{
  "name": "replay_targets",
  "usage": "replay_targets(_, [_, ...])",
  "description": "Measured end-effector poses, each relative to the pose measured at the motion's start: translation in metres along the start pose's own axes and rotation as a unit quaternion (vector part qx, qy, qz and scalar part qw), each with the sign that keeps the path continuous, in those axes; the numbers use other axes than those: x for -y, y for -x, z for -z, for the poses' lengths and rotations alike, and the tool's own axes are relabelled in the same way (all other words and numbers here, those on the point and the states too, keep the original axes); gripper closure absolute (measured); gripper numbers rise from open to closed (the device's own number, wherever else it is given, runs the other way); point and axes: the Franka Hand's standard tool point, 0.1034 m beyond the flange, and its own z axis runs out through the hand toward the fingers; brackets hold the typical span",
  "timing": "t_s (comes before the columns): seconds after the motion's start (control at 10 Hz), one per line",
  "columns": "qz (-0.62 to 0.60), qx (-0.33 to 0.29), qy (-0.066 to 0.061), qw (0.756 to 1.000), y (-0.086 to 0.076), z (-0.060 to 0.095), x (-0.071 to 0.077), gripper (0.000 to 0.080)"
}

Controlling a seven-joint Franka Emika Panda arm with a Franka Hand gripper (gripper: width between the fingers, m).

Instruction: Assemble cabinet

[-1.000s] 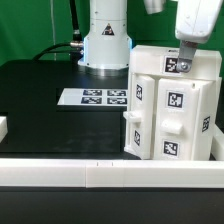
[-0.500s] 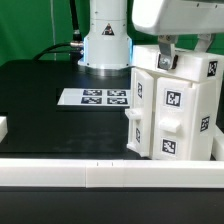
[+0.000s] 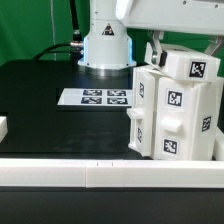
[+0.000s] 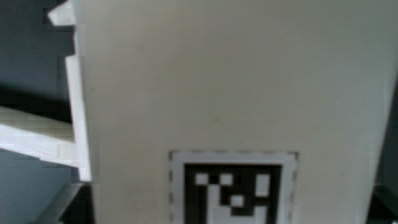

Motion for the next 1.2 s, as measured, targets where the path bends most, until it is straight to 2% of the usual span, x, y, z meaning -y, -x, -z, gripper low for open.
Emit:
replay_targets(0.5, [-0.190,0.003,-0.011,0.982,0.001,0.000,0.005,0.0236])
replay_targets(0.6, [-0.200,-0.016,-0.018,0.979,-0.002,-0.002,0.003,0.0236])
replay_targets(0.9, [-0.342,-0.048,-0.044,0.937,-0.003,-0.003,0.011,0.0236])
replay_targets(1.0, [-0.401,-0.051,-0.051,0.913,-0.003,-0.003,0.016,0.0236])
replay_targets(1.1, [-0.415,-0.047,-0.056,0.907,-0.003,-0.002,0.017,0.0236])
replay_targets(1.2, [-0.459,-0.040,-0.066,0.885,-0.003,-0.002,0.019,0.0236])
